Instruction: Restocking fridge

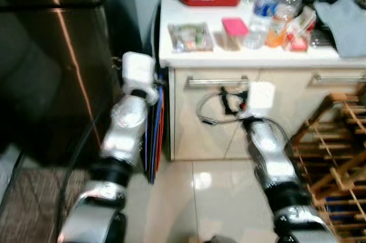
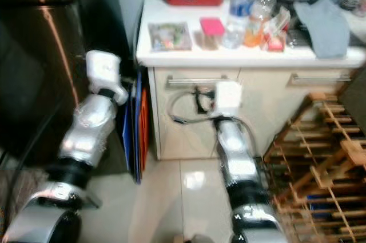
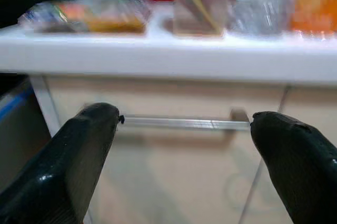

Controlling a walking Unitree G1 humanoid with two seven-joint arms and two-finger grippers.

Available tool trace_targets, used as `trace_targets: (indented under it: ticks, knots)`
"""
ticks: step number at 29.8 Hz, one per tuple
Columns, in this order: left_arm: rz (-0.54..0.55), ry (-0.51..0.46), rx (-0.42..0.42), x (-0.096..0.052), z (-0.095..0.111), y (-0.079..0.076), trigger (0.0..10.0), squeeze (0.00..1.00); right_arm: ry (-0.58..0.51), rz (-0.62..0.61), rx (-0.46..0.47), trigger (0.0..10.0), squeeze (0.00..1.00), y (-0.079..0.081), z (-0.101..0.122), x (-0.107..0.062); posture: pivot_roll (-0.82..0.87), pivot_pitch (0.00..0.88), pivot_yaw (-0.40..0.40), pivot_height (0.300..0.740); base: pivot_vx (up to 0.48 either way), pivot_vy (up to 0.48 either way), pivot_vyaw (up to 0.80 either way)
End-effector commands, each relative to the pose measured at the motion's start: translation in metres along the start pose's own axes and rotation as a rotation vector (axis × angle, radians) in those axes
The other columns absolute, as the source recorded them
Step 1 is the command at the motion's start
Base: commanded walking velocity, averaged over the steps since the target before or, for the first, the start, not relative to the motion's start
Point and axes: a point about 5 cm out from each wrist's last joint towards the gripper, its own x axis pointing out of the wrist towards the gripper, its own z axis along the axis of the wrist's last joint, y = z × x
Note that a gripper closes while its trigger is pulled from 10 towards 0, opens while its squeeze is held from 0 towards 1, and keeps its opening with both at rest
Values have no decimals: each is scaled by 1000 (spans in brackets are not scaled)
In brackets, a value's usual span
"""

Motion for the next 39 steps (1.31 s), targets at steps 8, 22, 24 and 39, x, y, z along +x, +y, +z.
trace_targets:
  ticks: [8, 22, 24, 39]
  knots:
    - [-29, 258, -35, -75, -53, 22, 10000, 0, 133, 6, -35, 10000, 0, -21, -31, -44, -77, 0, 10, 740, 0, 0, 0]
    - [-12, 101, -21, -38, -17, 3, 10000, 0, 100, 41, -41, 10000, 0, -8, -17, -29, -98, 0, 17, 740, 267, -311, 0]
    - [-8, 93, -24, -37, -15, 3, 10000, 0, 100, 42, -42, 10000, 0, -8, -17, -29, -98, 0, 15, 740, 0, 0, 0]
    - [-58, -81, 23, -21, 21, -1, 10000, 0, 70, 39, -16, 10000, 0, -2, -11, -24, -103, 0, 21, 740, 384, 0, 0]
